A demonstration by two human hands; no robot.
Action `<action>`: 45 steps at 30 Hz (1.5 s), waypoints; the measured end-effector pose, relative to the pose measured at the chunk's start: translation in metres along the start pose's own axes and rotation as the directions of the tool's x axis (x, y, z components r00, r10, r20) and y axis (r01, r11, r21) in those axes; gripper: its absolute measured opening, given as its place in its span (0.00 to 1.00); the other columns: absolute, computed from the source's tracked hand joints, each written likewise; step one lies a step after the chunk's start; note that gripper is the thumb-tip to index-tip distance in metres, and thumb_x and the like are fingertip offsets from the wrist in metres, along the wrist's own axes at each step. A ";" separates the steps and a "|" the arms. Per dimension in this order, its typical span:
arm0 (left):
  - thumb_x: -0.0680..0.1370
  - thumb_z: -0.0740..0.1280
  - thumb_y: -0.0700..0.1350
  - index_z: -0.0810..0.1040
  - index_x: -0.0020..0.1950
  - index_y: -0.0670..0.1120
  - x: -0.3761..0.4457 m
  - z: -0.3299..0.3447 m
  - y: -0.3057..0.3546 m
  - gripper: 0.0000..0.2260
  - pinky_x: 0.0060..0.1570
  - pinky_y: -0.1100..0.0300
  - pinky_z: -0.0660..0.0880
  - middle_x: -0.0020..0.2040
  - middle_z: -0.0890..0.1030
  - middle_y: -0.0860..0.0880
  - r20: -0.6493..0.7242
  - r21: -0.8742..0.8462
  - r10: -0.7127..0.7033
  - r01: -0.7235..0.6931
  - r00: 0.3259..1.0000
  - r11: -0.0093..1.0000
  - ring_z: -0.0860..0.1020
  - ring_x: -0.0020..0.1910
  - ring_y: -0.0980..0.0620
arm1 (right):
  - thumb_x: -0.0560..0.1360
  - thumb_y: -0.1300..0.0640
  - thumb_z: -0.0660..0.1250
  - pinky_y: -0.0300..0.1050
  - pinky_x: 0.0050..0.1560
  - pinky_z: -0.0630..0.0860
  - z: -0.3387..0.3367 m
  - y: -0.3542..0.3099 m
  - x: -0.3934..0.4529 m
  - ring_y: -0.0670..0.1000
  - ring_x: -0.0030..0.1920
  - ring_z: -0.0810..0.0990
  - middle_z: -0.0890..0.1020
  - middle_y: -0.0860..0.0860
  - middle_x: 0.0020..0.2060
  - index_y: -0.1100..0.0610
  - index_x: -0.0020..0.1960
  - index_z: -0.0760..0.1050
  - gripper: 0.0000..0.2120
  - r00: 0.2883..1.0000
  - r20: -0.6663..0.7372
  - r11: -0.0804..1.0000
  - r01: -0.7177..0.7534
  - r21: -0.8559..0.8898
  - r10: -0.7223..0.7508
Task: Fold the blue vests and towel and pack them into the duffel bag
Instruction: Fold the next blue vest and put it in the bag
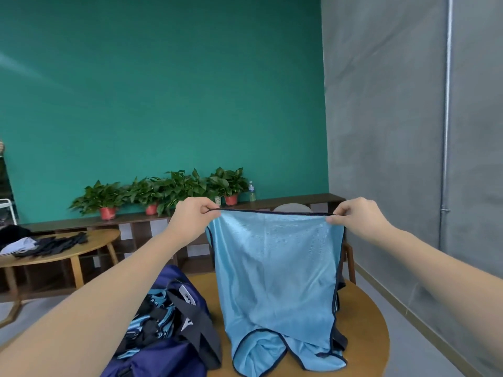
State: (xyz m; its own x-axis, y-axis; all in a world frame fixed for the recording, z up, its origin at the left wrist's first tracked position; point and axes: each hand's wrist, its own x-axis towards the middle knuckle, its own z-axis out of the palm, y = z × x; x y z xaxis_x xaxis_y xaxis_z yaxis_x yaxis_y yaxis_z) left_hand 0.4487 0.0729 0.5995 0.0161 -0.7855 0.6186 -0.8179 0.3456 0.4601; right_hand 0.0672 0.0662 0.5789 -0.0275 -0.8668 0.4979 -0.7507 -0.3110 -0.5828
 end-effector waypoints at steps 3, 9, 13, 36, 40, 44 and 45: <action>0.79 0.72 0.46 0.83 0.51 0.54 -0.022 -0.011 0.004 0.03 0.49 0.59 0.78 0.47 0.85 0.53 0.060 0.006 -0.047 0.047 0.997 0.999 0.79 0.36 0.59 | 0.73 0.54 0.77 0.39 0.34 0.74 -0.015 -0.007 -0.019 0.47 0.32 0.81 0.85 0.54 0.32 0.57 0.42 0.84 0.07 0.987 0.081 0.985 -0.144 0.093 0.136; 0.80 0.70 0.44 0.82 0.51 0.50 -0.066 -0.035 0.015 0.02 0.34 0.62 0.72 0.32 0.84 0.49 0.076 -0.070 -0.125 0.130 0.989 0.989 0.77 0.25 0.58 | 0.78 0.67 0.70 0.36 0.40 0.82 -0.032 -0.014 -0.050 0.54 0.46 0.87 0.84 0.63 0.51 0.67 0.49 0.79 0.02 0.952 0.172 0.777 -0.307 0.550 0.254; 0.81 0.69 0.43 0.83 0.53 0.45 -0.092 -0.047 0.021 0.04 0.26 0.63 0.71 0.33 0.84 0.46 0.190 -0.193 -0.181 0.218 0.965 0.957 0.75 0.23 0.56 | 0.75 0.58 0.75 0.46 0.50 0.82 -0.035 -0.009 -0.075 0.51 0.46 0.86 0.87 0.56 0.43 0.60 0.40 0.78 0.09 0.987 0.045 0.961 -0.159 0.228 0.153; 0.79 0.71 0.37 0.83 0.53 0.39 -0.110 0.105 -0.091 0.05 0.42 0.60 0.80 0.45 0.86 0.42 0.654 -0.153 -0.324 0.539 0.684 0.828 0.86 0.47 0.47 | 0.75 0.61 0.73 0.37 0.43 0.81 0.089 0.103 -0.068 0.47 0.40 0.87 0.87 0.52 0.37 0.61 0.43 0.84 0.04 0.811 0.530 0.962 -0.271 -0.033 0.247; 0.77 0.74 0.41 0.83 0.49 0.40 -0.100 0.144 -0.109 0.05 0.34 0.60 0.77 0.37 0.84 0.45 0.711 -0.083 -0.322 0.530 0.625 0.844 0.84 0.35 0.50 | 0.76 0.56 0.75 0.46 0.48 0.84 0.136 0.134 -0.052 0.52 0.40 0.87 0.86 0.54 0.34 0.61 0.36 0.74 0.15 0.737 0.618 0.946 -0.321 -0.036 0.274; 0.78 0.74 0.42 0.81 0.50 0.42 -0.061 0.176 -0.127 0.05 0.31 0.60 0.76 0.36 0.84 0.48 0.723 -0.017 -0.353 0.525 0.594 0.851 0.84 0.34 0.49 | 0.79 0.59 0.70 0.54 0.51 0.84 0.172 0.155 -0.017 0.54 0.43 0.88 0.84 0.58 0.34 0.66 0.41 0.78 0.12 0.717 0.636 0.918 -0.395 0.035 0.284; 0.77 0.74 0.43 0.81 0.50 0.42 -0.046 0.184 -0.129 0.06 0.32 0.60 0.77 0.38 0.85 0.48 0.705 -0.007 -0.366 0.523 0.607 0.853 0.85 0.36 0.49 | 0.80 0.59 0.69 0.55 0.52 0.84 0.178 0.158 -0.005 0.54 0.44 0.88 0.82 0.57 0.32 0.66 0.39 0.76 0.13 0.717 0.637 0.917 -0.397 0.042 0.282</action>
State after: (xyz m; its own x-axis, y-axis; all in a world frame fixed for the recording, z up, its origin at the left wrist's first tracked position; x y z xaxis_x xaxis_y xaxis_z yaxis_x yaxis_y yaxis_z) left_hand 0.4478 -0.0302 0.3942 -0.0965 -0.9655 -0.2420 -0.6845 -0.1121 0.7203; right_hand 0.0666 -0.0478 0.3702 0.1896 -0.9577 -0.2163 -0.6500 0.0427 -0.7588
